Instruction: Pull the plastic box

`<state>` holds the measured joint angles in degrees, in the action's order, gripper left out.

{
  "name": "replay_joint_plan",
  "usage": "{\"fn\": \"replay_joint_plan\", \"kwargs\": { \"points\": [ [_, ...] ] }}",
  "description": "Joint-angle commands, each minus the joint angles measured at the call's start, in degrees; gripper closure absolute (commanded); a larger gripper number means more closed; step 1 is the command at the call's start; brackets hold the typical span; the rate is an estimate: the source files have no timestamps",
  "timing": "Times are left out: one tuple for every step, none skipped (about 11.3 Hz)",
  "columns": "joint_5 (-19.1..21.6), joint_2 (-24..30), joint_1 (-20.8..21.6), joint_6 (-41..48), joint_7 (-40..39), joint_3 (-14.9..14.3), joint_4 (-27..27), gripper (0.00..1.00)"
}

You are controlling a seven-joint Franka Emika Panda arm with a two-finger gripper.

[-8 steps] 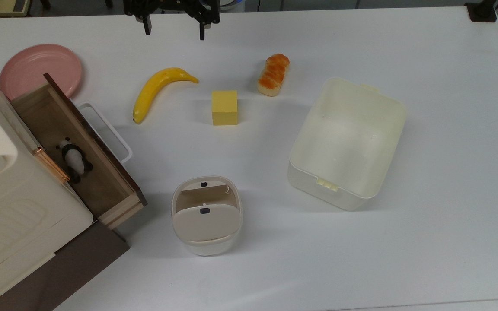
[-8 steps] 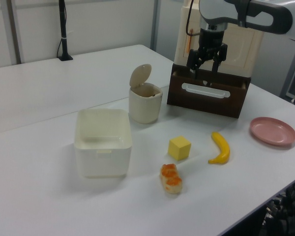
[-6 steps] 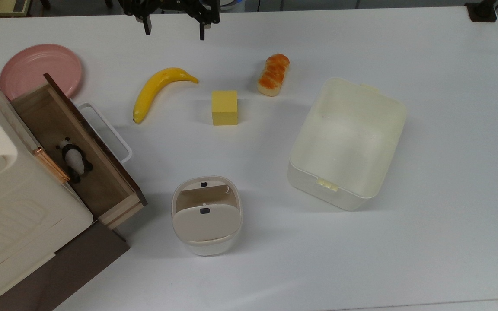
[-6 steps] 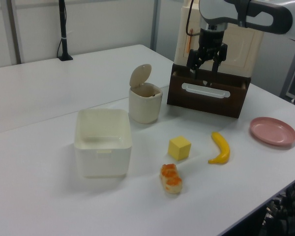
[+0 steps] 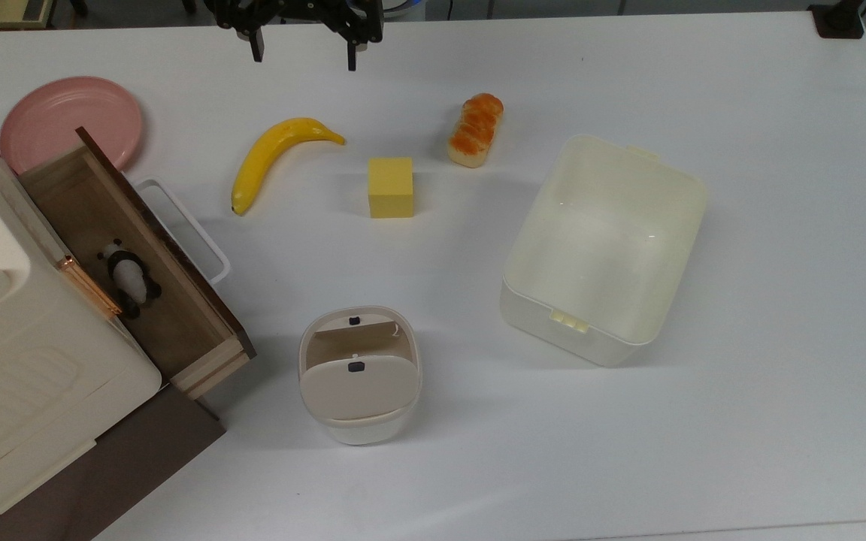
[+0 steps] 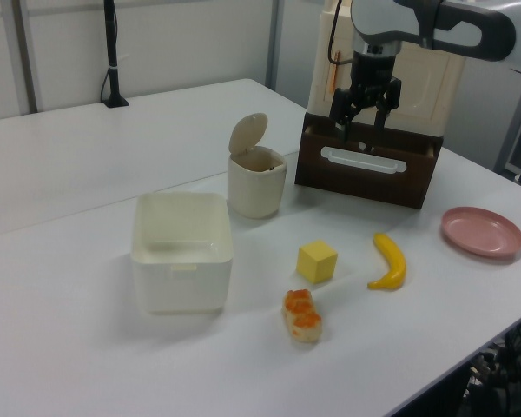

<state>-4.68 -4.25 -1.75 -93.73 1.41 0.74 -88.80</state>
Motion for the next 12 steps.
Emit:
{"fn": "replay_joint_plan", "kwargs": {
  "points": [
    [1.3, 0.3, 0.6, 1.3, 0.3, -0.2, -0.2, 0.00],
    [1.3, 0.3, 0.5, 1.3, 0.3, -0.2, -0.2, 0.00],
    [1.3, 0.3, 0.5, 1.2, 0.3, -0.2, -0.2, 0.00],
    [1.3, 0.3, 0.4, 1.3, 0.3, -0.2, -0.2, 0.00],
    [1.3, 0.4, 0.5, 1.3, 0.3, -0.3, -0.3, 0.00],
    [1.3, 0.4, 0.4, 1.3, 0.2, -0.2, -0.4, 0.00],
    [1.3, 0.4, 0.3, 1.3, -0.4, -0.3, -0.4, 0.00],
    [1.3, 0.4, 0.4, 1.3, -0.4, -0.3, -0.4, 0.00],
    [1.3, 0.5, 0.4, 1.4, -0.5, -0.3, -0.6, 0.00],
    [1.3, 0.5, 0.4, 1.4, -0.5, -0.3, -0.6, 0.00],
    [1.3, 0.5, 0.4, 1.4, -0.5, -0.3, -0.6, 0.00],
    [1.3, 0.5, 0.5, 1.5, -0.6, -0.3, -0.6, 0.00]
  ]
}}
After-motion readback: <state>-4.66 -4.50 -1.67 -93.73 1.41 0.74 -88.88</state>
